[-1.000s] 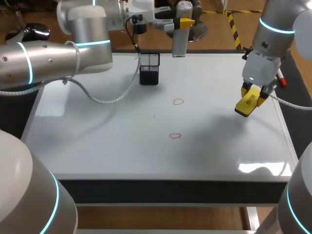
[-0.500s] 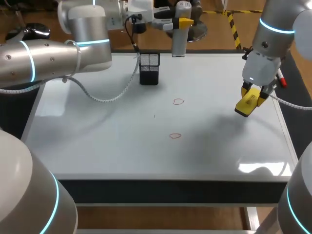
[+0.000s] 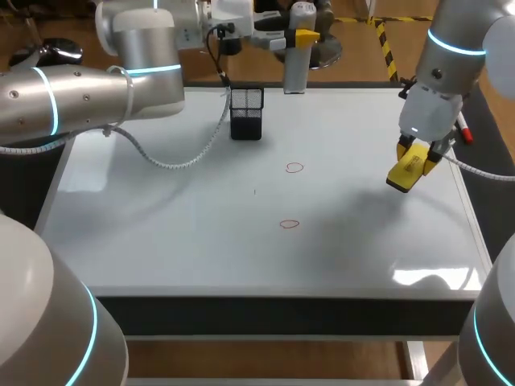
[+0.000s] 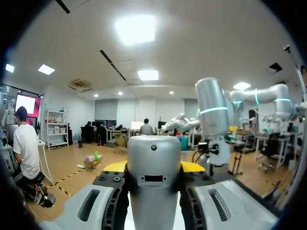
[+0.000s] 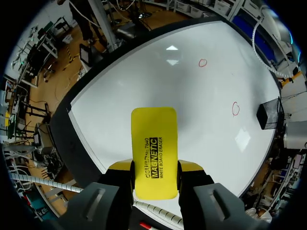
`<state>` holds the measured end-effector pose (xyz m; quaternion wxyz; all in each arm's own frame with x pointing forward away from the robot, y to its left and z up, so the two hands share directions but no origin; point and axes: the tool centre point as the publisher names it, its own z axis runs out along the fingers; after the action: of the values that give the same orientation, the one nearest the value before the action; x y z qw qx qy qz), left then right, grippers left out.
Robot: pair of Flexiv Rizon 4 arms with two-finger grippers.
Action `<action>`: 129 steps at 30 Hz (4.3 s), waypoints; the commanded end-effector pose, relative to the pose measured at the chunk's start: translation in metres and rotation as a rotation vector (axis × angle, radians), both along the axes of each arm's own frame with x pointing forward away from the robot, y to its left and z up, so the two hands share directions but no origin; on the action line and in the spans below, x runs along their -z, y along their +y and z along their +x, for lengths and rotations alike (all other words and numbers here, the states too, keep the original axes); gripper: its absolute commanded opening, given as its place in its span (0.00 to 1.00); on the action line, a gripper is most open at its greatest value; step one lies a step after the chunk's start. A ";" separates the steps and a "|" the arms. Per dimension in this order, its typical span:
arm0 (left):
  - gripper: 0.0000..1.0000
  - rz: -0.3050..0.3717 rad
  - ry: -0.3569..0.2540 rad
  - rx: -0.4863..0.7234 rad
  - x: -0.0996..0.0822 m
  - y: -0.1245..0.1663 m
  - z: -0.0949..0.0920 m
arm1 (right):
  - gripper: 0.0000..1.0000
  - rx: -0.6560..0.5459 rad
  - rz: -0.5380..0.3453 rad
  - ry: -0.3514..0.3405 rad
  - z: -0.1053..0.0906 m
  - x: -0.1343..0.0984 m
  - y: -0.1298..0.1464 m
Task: Pick up the inspection probe, press it on each red-marked spot on the whiteboard one by one, put down the probe, pick up the eraser, and wipe off all the red marks.
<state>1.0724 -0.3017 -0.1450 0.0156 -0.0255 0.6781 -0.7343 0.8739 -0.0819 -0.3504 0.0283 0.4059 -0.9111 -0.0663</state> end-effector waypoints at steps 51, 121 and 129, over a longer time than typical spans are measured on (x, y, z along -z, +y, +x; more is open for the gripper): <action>0.00 0.001 0.001 0.003 -0.001 0.000 0.001 | 0.00 -0.586 -0.033 -0.009 0.065 0.041 0.245; 0.00 0.001 0.001 0.003 -0.001 0.000 0.001 | 0.00 -0.419 -0.010 0.028 0.054 0.045 0.158; 0.00 0.001 0.001 0.003 -0.001 0.000 0.001 | 0.00 -0.311 -0.039 0.009 0.041 0.025 0.113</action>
<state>1.0726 -0.3017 -0.1450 0.0156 -0.0256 0.6781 -0.7343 0.9300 0.0540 -0.3883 0.0664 0.5436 -0.8354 -0.0477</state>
